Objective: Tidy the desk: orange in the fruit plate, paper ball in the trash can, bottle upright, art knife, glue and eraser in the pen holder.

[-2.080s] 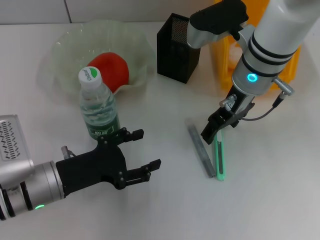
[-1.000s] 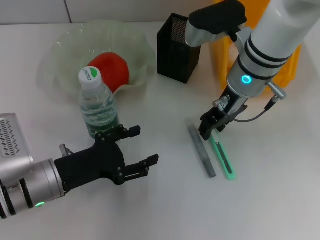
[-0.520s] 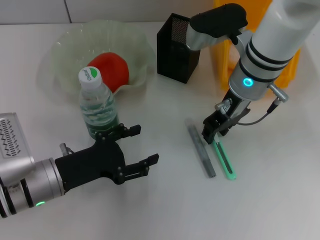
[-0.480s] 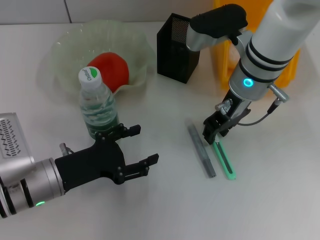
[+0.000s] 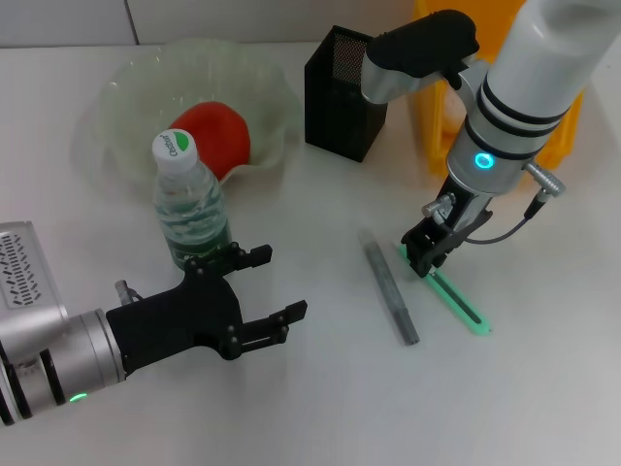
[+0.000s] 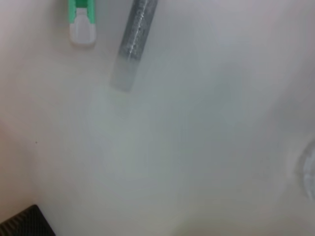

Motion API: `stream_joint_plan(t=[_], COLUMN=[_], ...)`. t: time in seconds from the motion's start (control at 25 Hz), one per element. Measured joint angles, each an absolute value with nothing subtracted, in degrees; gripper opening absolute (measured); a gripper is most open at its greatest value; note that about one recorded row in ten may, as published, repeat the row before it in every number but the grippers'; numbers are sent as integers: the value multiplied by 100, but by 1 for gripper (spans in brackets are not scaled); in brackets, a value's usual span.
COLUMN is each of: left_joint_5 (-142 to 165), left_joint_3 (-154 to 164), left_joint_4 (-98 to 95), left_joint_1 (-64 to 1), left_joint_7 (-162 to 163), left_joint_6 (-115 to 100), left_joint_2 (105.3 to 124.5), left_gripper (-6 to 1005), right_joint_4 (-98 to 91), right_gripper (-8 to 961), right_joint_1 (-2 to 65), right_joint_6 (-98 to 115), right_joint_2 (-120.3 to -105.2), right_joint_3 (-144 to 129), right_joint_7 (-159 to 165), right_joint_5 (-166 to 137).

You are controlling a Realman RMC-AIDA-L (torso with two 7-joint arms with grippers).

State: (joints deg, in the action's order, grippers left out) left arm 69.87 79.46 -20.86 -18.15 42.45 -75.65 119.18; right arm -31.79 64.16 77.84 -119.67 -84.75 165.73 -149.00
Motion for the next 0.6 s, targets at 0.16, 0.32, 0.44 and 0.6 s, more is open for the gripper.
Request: stream_joint_plan(t=[0.16,0.32,0.44,0.6], left_joint_5=[6986,6987,6987,6987], left_joint_3=[7941,7950,7954,7951], left_joint_4=[-2084,-2084,-2087,-2097], left_joint_1=[-1816,-1820,-1819,-1799], left_joint_7=[4242,4281,4292,4284], left_joint_6=[-7566,-7599,-7611,-7651], left_joint_2=[11918,11918,11918,11918], left_gripper=[802,802,802,802], right_joint_4=[-3401,-3847,-4040,-4161], right_gripper=[147,97,48,38], right_joint_1=[6334,6151,6055,5965], right_joint_6=[7899,8063,8137,8180], right_joint_2=[-11954,-11940,-11935,-11923], right_joint_3=[-8474,-8454,-8439,-8421], right_joint_7=[16566,16563,16562,16560], right_joint_5=[-14950,-14951,-14952,-14974])
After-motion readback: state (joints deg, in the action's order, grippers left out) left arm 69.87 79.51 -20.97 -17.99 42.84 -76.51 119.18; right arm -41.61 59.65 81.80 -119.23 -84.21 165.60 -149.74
